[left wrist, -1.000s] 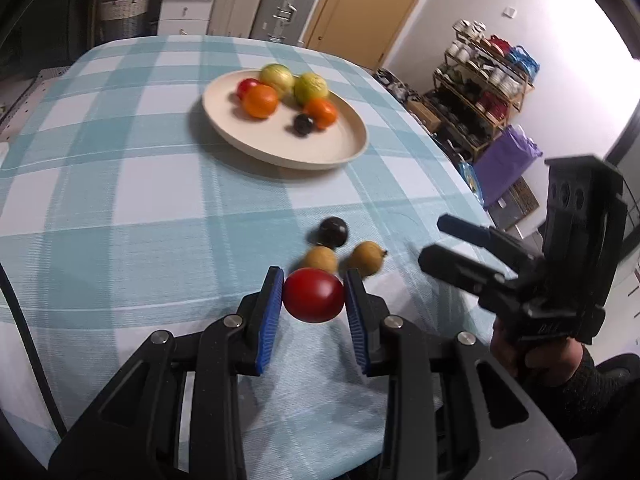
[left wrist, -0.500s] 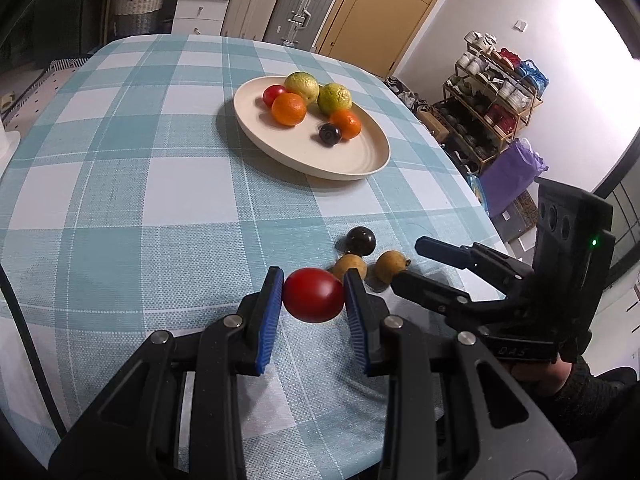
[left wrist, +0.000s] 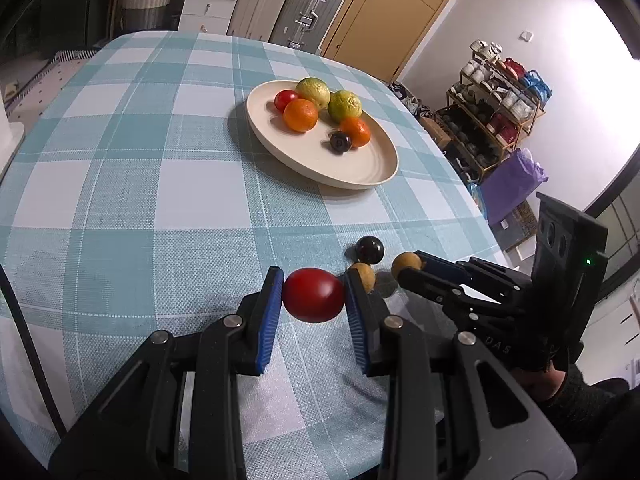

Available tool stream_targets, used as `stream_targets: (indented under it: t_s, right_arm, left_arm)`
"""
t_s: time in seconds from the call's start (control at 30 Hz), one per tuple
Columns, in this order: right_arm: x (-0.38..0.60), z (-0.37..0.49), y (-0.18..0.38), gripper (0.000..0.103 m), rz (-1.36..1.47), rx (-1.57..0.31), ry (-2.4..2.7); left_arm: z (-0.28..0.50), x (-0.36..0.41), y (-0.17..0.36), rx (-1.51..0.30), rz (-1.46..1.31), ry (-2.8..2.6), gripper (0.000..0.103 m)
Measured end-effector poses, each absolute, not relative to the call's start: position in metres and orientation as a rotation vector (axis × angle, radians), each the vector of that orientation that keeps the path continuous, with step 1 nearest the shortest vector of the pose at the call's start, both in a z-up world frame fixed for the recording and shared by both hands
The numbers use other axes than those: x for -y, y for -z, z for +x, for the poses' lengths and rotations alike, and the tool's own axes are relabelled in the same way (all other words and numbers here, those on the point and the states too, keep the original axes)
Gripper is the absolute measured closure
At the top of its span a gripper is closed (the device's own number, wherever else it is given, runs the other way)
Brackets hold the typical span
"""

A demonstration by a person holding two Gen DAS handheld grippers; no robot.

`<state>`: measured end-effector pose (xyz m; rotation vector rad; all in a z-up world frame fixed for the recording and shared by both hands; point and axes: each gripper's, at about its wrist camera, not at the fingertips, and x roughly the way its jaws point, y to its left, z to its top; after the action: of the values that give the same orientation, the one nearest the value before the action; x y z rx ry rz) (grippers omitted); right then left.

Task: Organize fruits
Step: 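Grasp the brown round fruit with the right tool while the left tool holds the tomato, then carry the tomato and brown fruit over the cream plate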

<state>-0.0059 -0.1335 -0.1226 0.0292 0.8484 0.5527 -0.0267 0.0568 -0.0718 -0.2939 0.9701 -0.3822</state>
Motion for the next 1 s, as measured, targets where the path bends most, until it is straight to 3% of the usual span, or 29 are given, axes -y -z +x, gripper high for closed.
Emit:
stream_targets:
  t_s: [0.53,1.0]
  right_arm:
    - [0.143,0.016,0.080,0.073,0.050,-0.710,-0.552]
    - [0.130,0.082,0.079,0.073,0.072,-0.706,-0.567]
  left_arm:
    - [0.019,-0.054,0.052,-0.919,-0.312,0.396,0.075]
    - [0.108,-0.054,0.052,-0.910,-0.334,0.345,0.075]
